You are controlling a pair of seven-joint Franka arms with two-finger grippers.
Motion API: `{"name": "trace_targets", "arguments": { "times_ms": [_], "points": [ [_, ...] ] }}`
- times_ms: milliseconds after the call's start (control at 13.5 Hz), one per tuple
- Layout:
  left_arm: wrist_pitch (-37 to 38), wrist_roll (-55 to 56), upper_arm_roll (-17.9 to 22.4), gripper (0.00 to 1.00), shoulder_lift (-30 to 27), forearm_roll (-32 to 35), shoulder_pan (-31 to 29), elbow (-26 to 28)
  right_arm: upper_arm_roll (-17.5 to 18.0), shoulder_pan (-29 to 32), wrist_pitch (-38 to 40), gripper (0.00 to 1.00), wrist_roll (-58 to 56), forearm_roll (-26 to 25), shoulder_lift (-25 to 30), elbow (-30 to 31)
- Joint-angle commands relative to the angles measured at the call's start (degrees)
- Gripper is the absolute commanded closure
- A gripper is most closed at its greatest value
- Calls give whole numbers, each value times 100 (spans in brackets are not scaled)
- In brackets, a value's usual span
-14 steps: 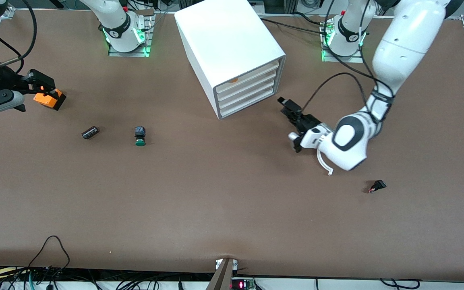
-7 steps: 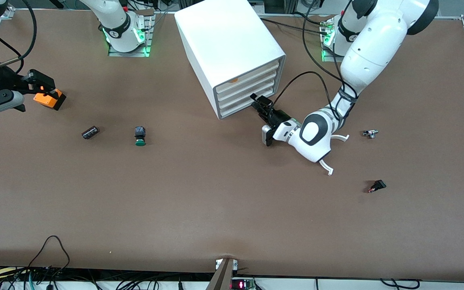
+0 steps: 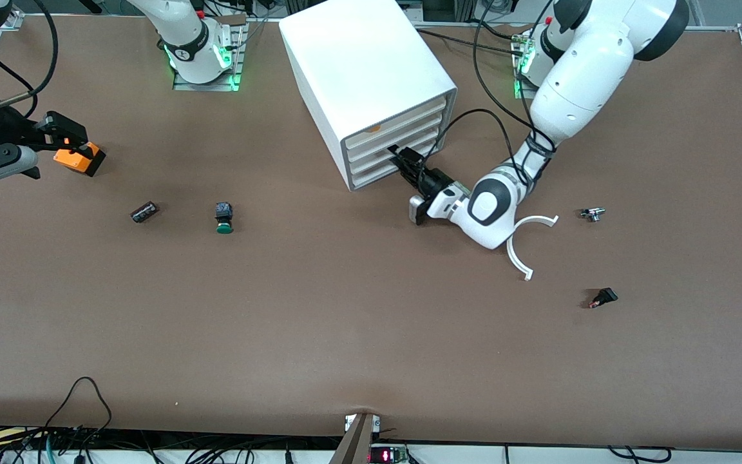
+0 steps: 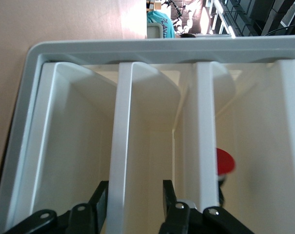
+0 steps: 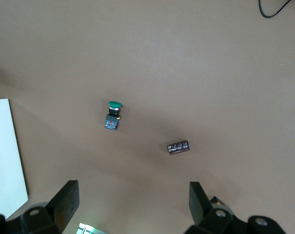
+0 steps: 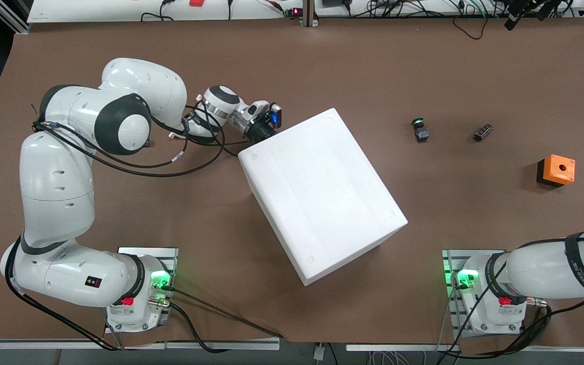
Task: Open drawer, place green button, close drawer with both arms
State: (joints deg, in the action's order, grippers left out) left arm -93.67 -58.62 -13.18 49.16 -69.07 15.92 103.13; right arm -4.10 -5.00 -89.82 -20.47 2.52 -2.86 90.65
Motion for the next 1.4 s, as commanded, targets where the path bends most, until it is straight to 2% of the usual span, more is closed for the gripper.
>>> {"name": "trace_targets", "arguments": {
  "times_ms": [0,222,296,443,665,1035,1330],
  "points": [
    [-239,-247,53,58,-90,-273,209,172,50,87,-1,0,52,-41,-30,-74],
    [-239,-247,53,88,-90,-274,201,172,41,87,8,0,52,-59,-39,-74],
    [-230,-247,53,89,-99,-265,184,172,32,96,8,0,52,-50,-65,-74],
    [-230,-282,61,100,-90,-265,166,155,32,96,-1,0,52,-59,-83,-74],
    [-239,-273,123,100,-90,-230,148,76,15,105,-10,0,174,-15,-118,-91],
    [-379,-159,211,100,-73,-283,78,-82,120,17,-1,0,518,-218,-188,-126],
    [-406,-80,518,100,-55,-256,78,-328,138,-272,8,0,1043,-138,-267,-109]
  ]
}}
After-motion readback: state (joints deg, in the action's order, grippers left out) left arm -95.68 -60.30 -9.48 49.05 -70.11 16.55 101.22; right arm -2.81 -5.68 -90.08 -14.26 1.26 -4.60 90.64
